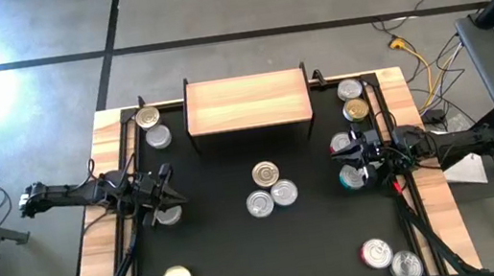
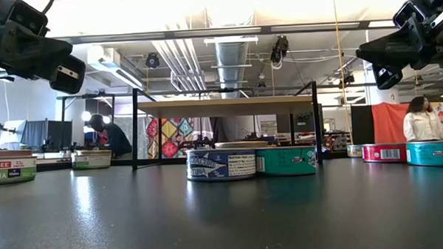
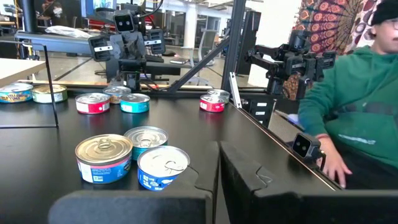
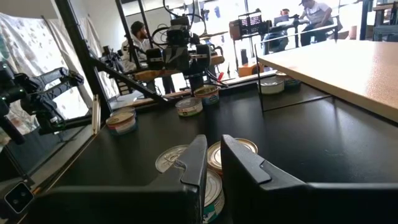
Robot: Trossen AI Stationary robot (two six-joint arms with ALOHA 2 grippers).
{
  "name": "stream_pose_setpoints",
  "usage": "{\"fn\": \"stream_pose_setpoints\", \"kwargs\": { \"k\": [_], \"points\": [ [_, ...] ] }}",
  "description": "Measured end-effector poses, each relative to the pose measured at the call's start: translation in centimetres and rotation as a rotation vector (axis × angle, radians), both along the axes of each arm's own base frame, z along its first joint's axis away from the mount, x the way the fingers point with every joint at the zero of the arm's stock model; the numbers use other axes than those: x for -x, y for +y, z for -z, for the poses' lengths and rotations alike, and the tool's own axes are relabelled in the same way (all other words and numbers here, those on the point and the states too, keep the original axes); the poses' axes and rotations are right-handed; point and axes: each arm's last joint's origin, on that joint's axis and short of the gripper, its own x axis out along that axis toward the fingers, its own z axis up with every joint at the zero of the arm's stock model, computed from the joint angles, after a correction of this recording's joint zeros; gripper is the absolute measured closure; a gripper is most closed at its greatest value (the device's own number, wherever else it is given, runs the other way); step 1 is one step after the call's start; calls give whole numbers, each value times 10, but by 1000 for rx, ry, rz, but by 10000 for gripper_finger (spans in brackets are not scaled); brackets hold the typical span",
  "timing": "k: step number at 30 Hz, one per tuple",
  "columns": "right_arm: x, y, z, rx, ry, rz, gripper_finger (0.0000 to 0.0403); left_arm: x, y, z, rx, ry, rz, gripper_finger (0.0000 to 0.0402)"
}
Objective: Stack canned seafood by type on shelf
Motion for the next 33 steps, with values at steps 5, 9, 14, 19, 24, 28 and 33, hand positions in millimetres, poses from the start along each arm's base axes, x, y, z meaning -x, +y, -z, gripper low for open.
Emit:
{"fn": "stream_pose_setpoints", "kwargs": {
  "k": [5,9,14,19,24,28,33],
  "points": [
    [0,0,0,0,0,0,364,0,0,0,0,0,0,402],
    [0,0,0,0,0,0,364,0,0,0,0,0,0,402],
    [0,0,0,0,0,0,364,0,0,0,0,0,0,402],
    [0,0,0,0,0,0,364,0,0,0,0,0,0,402],
    [0,0,0,0,0,0,364,0,0,0,0,0,0,402],
    [0,0,0,0,0,0,364,0,0,0,-3,0,1,402],
    [0,0,0,0,0,0,364,-1,1,2,-237,-38,-14,402]
  ]
}}
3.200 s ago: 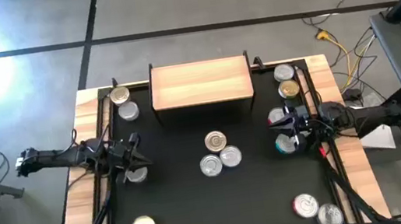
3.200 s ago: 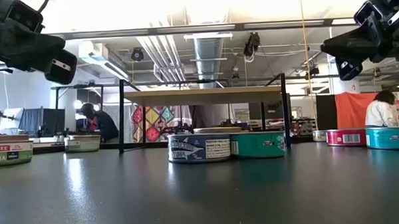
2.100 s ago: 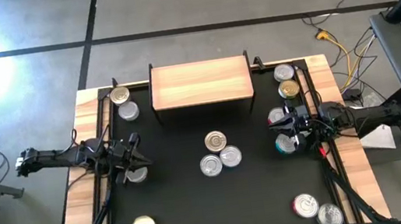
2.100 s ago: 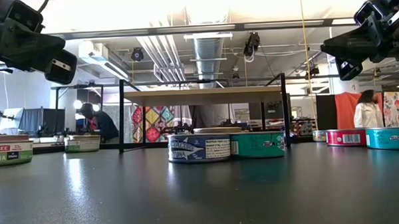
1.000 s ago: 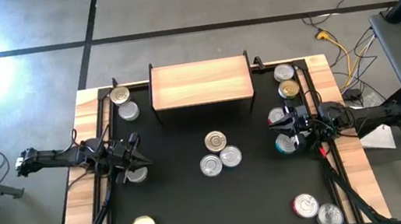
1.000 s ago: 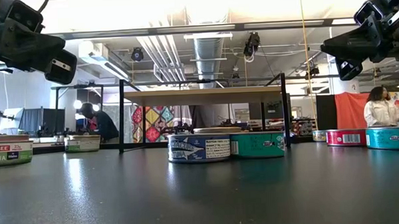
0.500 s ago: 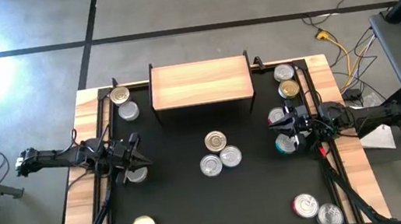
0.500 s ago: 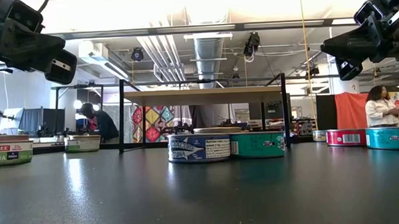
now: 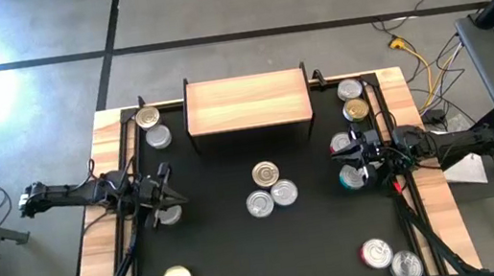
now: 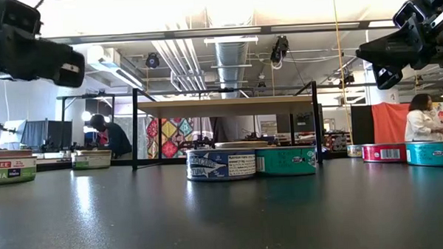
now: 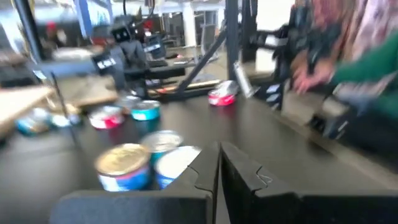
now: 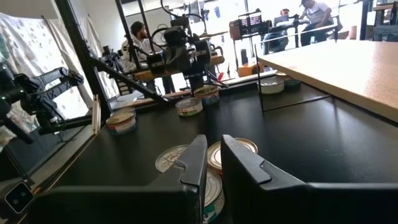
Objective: Stack canned seafood by type on shelf
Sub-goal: Put the blue tuna can on the shelf
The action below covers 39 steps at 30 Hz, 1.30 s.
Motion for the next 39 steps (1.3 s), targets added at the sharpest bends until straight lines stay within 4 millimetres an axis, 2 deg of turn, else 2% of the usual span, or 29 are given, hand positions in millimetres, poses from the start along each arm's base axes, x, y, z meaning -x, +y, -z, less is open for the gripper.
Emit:
{"fn": "stream_pose_setpoints", "kwargs": {
  "k": [4,10,21,23,27,30,34,39],
  "points": [
    [0,0,0,3,-3,1,364,0,1,1,-186,-39,-23,402],
    [0,0,-2,16,-19,1,364,0,1,1,-170,-35,-23,402],
    [2,0,-19,42,-197,6,364,0,1,0,-164,-38,-24,402],
    [2,0,-20,65,-203,10,364,-1,1,-2,-119,-52,-22,402],
    [0,-1,-18,142,-181,37,364,0,0,-11,91,-90,6,402],
    [-5,-1,-10,191,-89,33,364,0,0,-16,165,-127,11,402],
    [-16,-2,-1,228,22,50,364,1,1,-24,176,-212,-13,402],
    [-34,-2,0,284,20,75,350,2,2,-30,122,-295,-48,402]
  ]
}}
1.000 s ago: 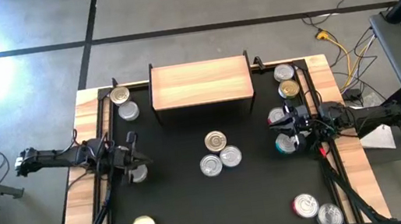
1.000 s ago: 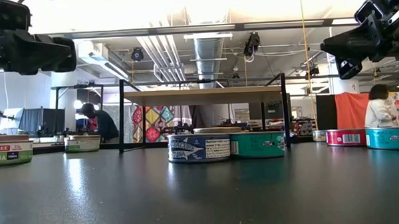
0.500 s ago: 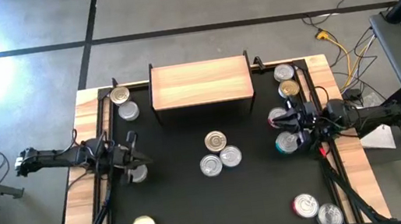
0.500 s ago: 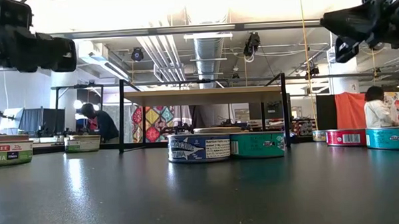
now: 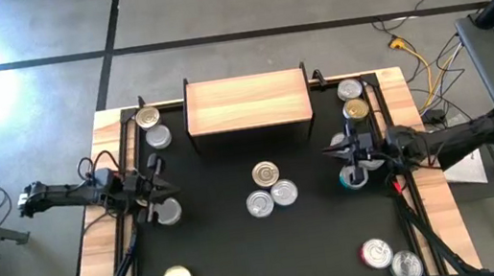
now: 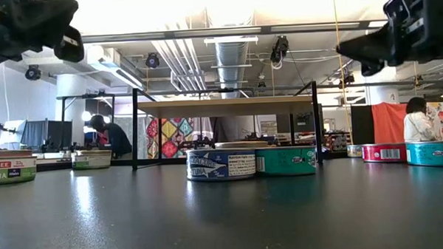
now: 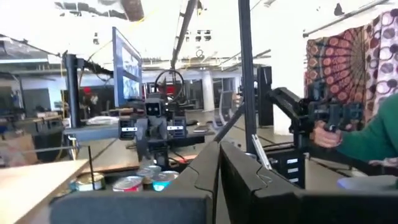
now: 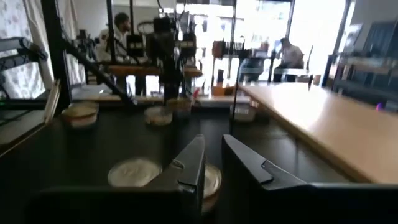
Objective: Stack canned seafood by type on shelf
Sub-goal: Put the blue tuna can on the shelf
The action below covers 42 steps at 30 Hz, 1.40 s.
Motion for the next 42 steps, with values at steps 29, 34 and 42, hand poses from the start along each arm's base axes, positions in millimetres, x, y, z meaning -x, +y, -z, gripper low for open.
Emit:
{"fn": "stream_pose_setpoints", "kwargs": {
  "k": [29,34,42],
  "points": [
    [-146,54,5,-18,351,-234,210,-56,-2,34,69,395,-114,368],
    [-163,68,6,-20,411,-264,204,-66,-3,39,107,484,-113,318],
    [-177,85,17,-100,632,-248,207,-83,-25,56,145,612,-58,256]
  ]
}}
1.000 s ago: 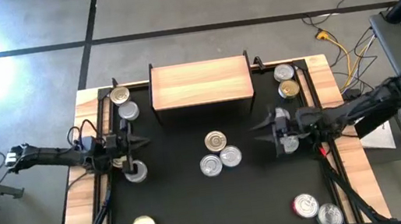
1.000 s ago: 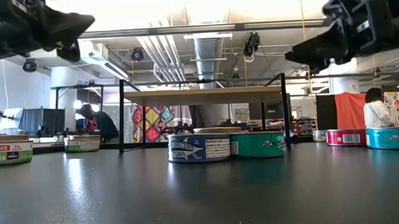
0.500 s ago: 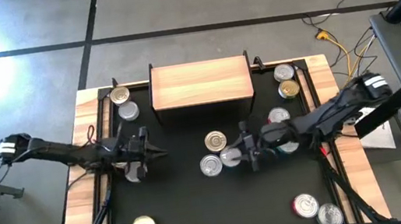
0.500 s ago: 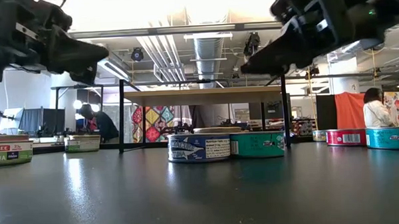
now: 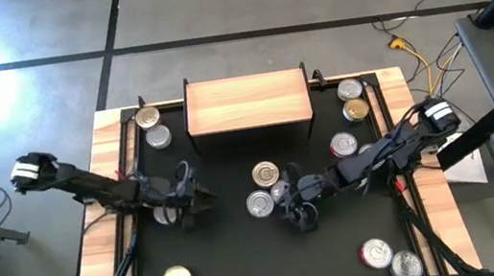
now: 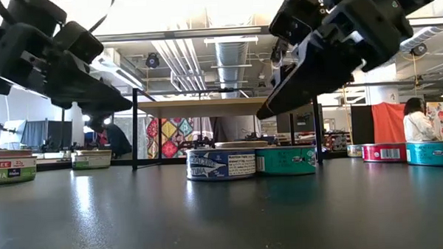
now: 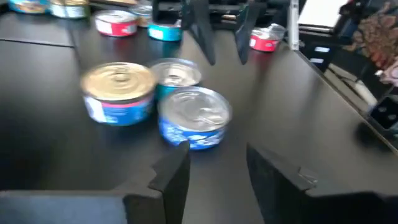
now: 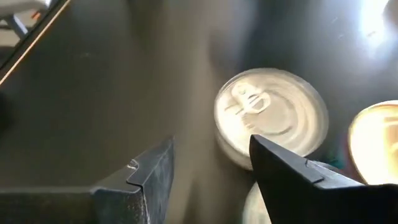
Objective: Stack canned seafood by type on shelf
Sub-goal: Put the blue tuna can on the shelf
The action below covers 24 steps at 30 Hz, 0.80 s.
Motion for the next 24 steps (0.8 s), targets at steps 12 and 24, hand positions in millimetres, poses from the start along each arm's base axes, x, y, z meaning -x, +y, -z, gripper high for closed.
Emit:
{"fn": "stream_pose_setpoints", "kwargs": {
  "k": [12,24],
  "points": [
    [1,15,19,-149,163,115,225,-36,-62,27,-118,122,-50,249],
    [9,1,23,102,188,329,207,-68,-68,63,-209,221,-187,152]
  ]
}}
